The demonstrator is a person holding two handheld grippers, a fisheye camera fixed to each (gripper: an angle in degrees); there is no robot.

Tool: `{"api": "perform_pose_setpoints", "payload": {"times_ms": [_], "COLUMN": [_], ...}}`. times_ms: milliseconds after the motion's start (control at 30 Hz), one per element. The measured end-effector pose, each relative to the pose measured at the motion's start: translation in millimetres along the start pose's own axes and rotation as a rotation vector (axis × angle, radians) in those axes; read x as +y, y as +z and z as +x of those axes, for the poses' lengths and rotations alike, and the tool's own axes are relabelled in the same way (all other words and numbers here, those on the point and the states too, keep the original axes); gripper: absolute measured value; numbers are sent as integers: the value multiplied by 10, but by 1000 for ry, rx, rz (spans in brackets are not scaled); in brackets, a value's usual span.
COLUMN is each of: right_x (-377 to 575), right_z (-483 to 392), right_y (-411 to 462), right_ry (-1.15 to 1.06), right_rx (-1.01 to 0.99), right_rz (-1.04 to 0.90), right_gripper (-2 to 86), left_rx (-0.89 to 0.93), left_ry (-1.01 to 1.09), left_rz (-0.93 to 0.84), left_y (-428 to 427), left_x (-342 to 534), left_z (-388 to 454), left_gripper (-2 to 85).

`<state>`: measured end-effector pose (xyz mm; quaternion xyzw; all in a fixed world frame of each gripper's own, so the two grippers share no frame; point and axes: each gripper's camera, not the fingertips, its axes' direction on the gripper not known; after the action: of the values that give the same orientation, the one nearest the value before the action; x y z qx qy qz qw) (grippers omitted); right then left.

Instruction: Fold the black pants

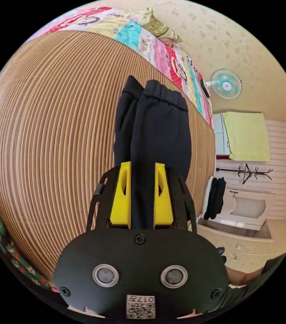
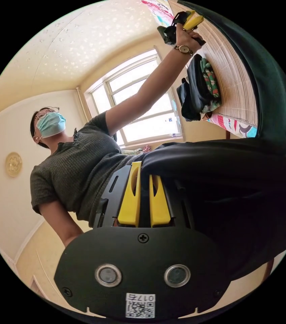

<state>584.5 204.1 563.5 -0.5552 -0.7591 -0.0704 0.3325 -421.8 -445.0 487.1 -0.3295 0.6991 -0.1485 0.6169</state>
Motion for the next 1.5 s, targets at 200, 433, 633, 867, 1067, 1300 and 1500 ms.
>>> {"api": "perform_pose_setpoints", "payload": {"times_ms": [200,433,633,867,1067,1300,1500], "right_x": [-22,-129,-128,-83,-55,20,106], "right_z": [64,55,34,81,184,213,487], "right_y": [-49,-133,-165,-171,-159,65,47], "right_ry": [7,13,14,16,21,5,58], "right_rx": [-24,-10,-4,8,14,78,117], "right_rz": [15,-5,-13,-8,-31,-92,-75], "right_gripper": [-4,-4,-4,-4,-4,-4,-2], "left_rx": [-144,20,-98,-70,-105,-202,-458], "left_ry": [102,195,-56,-51,214,65,279], "left_rz": [-161,29,64,211,-89,-209,111], "left_y": [423,-128,-196,-315,615,1454,1012], "left_x": [-150,69,290,544,127,-861,-1084], "left_z": [119,321,-146,184,996,870,1433], "left_gripper": [59,31,40,83,42,-8,-10]}}
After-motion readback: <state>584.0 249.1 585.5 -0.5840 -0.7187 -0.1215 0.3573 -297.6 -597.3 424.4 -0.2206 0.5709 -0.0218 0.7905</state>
